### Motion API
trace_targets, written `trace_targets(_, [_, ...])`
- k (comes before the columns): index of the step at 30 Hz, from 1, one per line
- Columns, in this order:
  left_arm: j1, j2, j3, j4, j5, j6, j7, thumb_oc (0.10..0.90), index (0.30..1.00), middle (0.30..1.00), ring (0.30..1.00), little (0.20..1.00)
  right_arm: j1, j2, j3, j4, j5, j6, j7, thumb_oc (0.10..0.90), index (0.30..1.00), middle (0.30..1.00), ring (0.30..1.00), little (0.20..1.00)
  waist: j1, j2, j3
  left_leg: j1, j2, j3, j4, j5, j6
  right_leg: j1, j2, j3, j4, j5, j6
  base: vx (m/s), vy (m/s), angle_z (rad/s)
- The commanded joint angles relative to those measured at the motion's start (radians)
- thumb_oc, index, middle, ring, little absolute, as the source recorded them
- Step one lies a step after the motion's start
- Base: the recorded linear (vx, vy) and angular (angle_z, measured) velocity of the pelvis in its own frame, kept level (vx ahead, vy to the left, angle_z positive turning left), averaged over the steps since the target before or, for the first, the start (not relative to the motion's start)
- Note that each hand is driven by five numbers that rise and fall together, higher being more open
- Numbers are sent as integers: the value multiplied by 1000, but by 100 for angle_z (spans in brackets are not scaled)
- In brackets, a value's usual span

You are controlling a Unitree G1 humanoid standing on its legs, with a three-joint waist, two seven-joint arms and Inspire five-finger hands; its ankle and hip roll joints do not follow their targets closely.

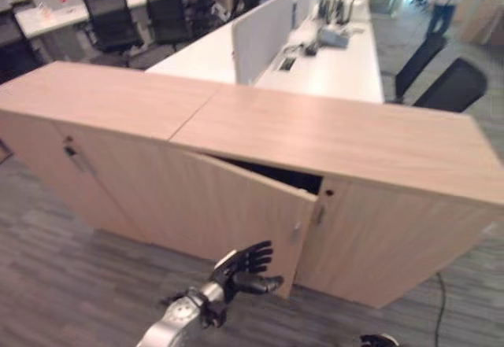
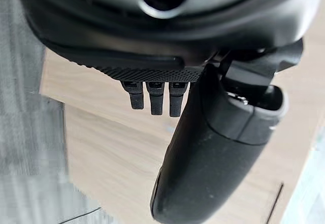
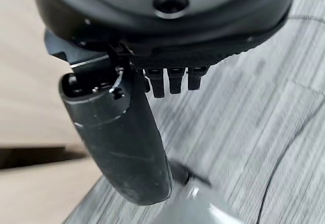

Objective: Put the empty folder in the office cabinet

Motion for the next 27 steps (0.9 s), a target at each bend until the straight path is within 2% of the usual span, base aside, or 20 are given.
trace_targets(1, [-92, -39, 94, -89, 93, -152, 37, 800, 900, 900, 900, 900, 6, -59, 10, 41, -9, 13, -17, 800, 900, 900, 900, 900, -3, -22, 48, -119, -148, -76, 77, -54, 75, 24, 7, 47, -16, -102, 98, -90, 35, -78])
trace_targets(3, [-122, -32, 137, -59, 137, -173, 79, 800, 900, 900, 900, 900, 10, -55, 13, 38, -16, 10, -22, 800, 900, 900, 900, 900, 19, -31, 64, -190, -251, -180, -5, -95, 80, 30, -1, 99, -16, -88, 112, -12, 74, -88])
trace_targets(5, [-153, -29, 159, -24, 171, -188, 97, 800, 900, 900, 900, 900, 1, -58, 16, 26, -17, 9, -24, 800, 900, 900, 900, 900, 24, -19, 69, -161, -290, -257, -126, -77, 65, 44, 10, 146, -16, -86, 114, 24, 45, -114])
trace_targets(6, [-173, -29, 176, 5, 179, -192, 123, 800, 900, 900, 900, 900, 2, -59, 16, 23, -16, 8, -24, 800, 900, 900, 900, 900, 21, -20, 69, -173, -305, -280, -126, -67, 62, 47, 12, 168, -16, -82, 111, 47, 31, -91])
trace_targets(8, [-227, -40, 205, 73, 177, -200, 162, 800, 900, 900, 900, 900, 9, -60, 10, 20, -10, 1, -21, 800, 900, 900, 900, 900, 8, -8, 59, -129, -299, -274, -180, -67, 58, 60, 17, 187, -16, -82, 110, 98, 82, -66])
trace_targets(9, [-267, -40, 225, 120, 195, -207, 194, 800, 900, 900, 900, 900, 12, -55, 4, 22, -1, 0, -24, 800, 900, 900, 900, 900, 3, 4, 50, -68, -297, -270, -251, -67, 61, 73, 16, 203, -16, -82, 109, 110, 96, -58])
trace_targets(16, [-380, 2, 254, 269, 283, -222, 288, 800, 900, 900, 900, 900, 35, -33, -2, 43, 6, 1, -18, 800, 900, 900, 900, 900, -30, 33, 13, 39, -287, -227, -445, -15, 67, 67, 3, 216, -14, -76, 121, 61, 98, -27])
trace_targets(18, [-388, 0, 259, 297, 281, -220, 300, 800, 900, 900, 900, 900, 39, -34, -4, 49, 3, 3, -16, 800, 900, 900, 900, 900, -34, 38, 8, 49, -288, -221, -471, -4, 68, 62, 2, 217, -13, -75, 124, 24, 87, -22])
trace_targets(19, [-392, -22, 269, 361, 245, -222, 319, 800, 900, 900, 900, 900, 42, -31, -8, 50, 9, 3, -19, 800, 900, 900, 900, 900, -42, 45, -6, 53, -290, -214, -496, 2, 69, 57, -4, 213, -16, -74, 131, 29, 110, -27])
trace_targets(22, [-380, -31, 265, 398, 245, -223, 318, 800, 900, 900, 900, 900, 39, -29, -12, 49, 19, 1, -22, 800, 900, 900, 900, 900, -44, 49, -14, 51, -293, -217, -496, -1, 73, 55, -8, 208, -16, -75, 136, 23, 70, -16])
trace_targets(27, [-300, -66, 249, 507, 197, -231, 280, 800, 900, 900, 900, 900, 10, -22, -3, 54, 27, -2, -29, 800, 900, 900, 900, 900, -28, 50, -20, 51, -300, -222, -496, -7, 81, 57, -18, 196, -16, -75, 146, 22, 71, 8])
